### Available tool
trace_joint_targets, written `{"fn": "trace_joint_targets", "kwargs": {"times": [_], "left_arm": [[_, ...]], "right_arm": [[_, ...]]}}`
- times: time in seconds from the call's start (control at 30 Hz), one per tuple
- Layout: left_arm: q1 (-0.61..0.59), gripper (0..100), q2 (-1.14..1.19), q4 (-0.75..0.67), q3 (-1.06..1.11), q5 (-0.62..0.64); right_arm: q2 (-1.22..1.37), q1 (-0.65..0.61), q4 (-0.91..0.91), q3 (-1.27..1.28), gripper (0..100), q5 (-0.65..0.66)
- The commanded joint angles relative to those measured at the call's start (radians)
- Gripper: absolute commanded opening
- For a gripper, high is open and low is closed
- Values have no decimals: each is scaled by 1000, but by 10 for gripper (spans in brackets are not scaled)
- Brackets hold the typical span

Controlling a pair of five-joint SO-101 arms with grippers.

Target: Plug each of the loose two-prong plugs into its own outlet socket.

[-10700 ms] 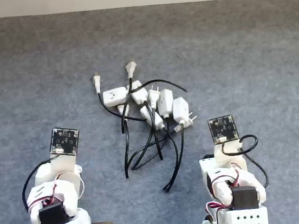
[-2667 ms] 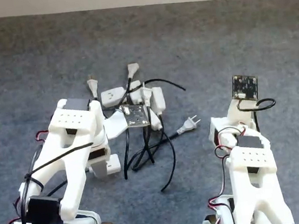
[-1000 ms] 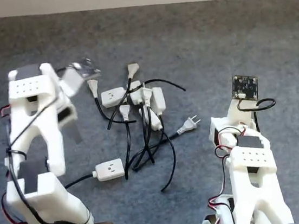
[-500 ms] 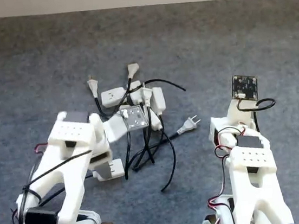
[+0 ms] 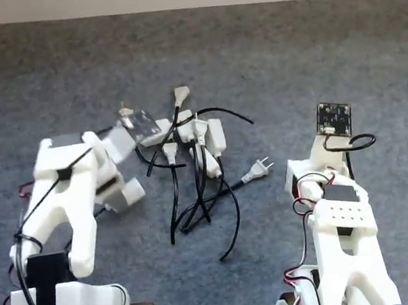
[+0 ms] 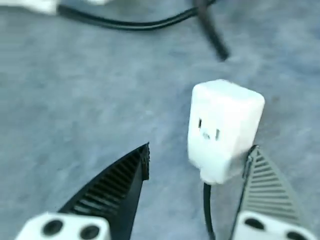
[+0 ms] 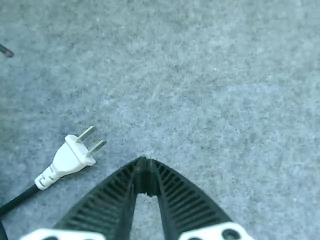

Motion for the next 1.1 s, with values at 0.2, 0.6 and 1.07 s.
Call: {"fn": "trace_joint_targets", "kwargs": {"times": [0.2, 0.6, 1.07], "left_arm": [[-50, 288, 7, 64, -197, -25], [39, 288, -7, 304, -205, -20], [90, 288, 56, 31, -35, 28]], "right_arm": [[-2, -5, -19, -8, 6, 0], [-2, -5, -19, -8, 6, 0], [-2, -5, -19, -8, 6, 0]]}}
